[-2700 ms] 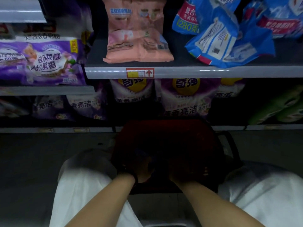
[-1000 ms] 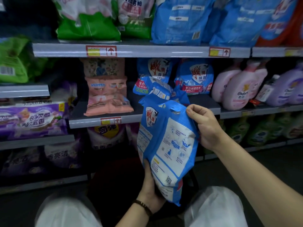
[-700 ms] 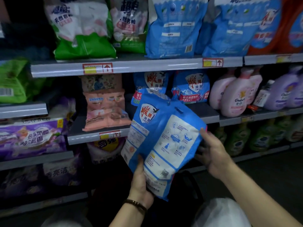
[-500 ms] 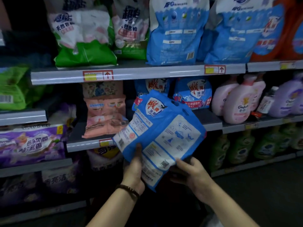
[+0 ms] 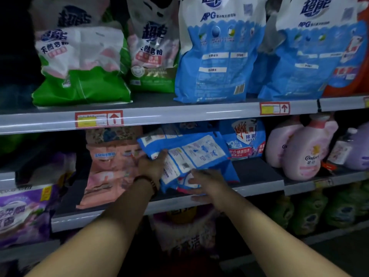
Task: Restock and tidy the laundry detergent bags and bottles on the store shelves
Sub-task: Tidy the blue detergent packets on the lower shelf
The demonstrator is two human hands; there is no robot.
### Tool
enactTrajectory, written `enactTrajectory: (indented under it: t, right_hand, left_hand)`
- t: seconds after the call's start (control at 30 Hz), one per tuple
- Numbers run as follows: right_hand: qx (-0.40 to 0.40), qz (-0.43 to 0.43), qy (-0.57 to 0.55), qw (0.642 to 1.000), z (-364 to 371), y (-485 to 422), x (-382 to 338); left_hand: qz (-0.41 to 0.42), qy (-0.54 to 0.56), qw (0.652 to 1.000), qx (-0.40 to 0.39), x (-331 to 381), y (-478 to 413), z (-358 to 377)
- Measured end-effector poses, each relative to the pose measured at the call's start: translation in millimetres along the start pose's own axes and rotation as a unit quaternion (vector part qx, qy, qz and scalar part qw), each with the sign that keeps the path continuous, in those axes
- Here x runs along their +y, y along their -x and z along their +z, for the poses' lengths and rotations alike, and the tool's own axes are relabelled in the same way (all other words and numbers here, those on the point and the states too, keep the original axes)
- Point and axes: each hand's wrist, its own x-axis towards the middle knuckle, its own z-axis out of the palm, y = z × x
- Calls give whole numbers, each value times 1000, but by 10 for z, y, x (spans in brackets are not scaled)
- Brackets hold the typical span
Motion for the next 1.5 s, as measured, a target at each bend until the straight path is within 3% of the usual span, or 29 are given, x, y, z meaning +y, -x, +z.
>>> enactTrajectory:
  t: [0.07, 0.17, 0.27, 0.57, 0.67, 0.77, 0.87, 0.97, 1.03, 1.27, 1.37, 1.5]
  right_hand:
    - [49, 27, 50, 997, 34, -261, 34]
    - [160, -72, 153, 973, 10, -481, 216]
    - [132, -119, 177, 968, -48, -536, 360]
    - [51, -121, 276, 952, 2, -134, 578]
    - [22, -116, 319, 940, 46, 113, 673]
    - [0, -128, 331, 935, 160, 390, 743]
    - [-46, -136, 433, 890, 302, 609, 911]
    - [-59, -98, 440, 891, 436, 726, 1369]
    - [-107, -83, 486, 863, 497, 784, 1781]
    - [-181, 55, 508, 841, 540, 1112, 2982]
    - [-226, 85, 525, 816, 527, 1283, 3343]
    - [-233, 102, 562, 787, 480, 1340, 3638]
  left_hand:
    - [57, -245, 966, 58, -83, -229, 20]
    - [125, -469, 872, -65, -341, -363, 3]
    - [156, -500, 843, -124, -469, -312, -23]
    - [244, -415, 872, -92, -529, 14, -252]
    - [290, -417, 854, -115, -601, 343, -482]
    - [269, -412, 860, -138, -705, 722, -745]
    - [246, -441, 842, -191, -825, 1124, -999]
    - [200, -471, 827, -234, -967, 1503, -1290]
    - [158, -484, 822, -256, -1124, 1685, -1481]
    - [-35, -527, 804, -273, -1954, 1952, -2086]
    - [-83, -514, 814, -257, -2317, 2107, -2251]
    - [-135, -528, 789, -284, -2680, 2219, -2414]
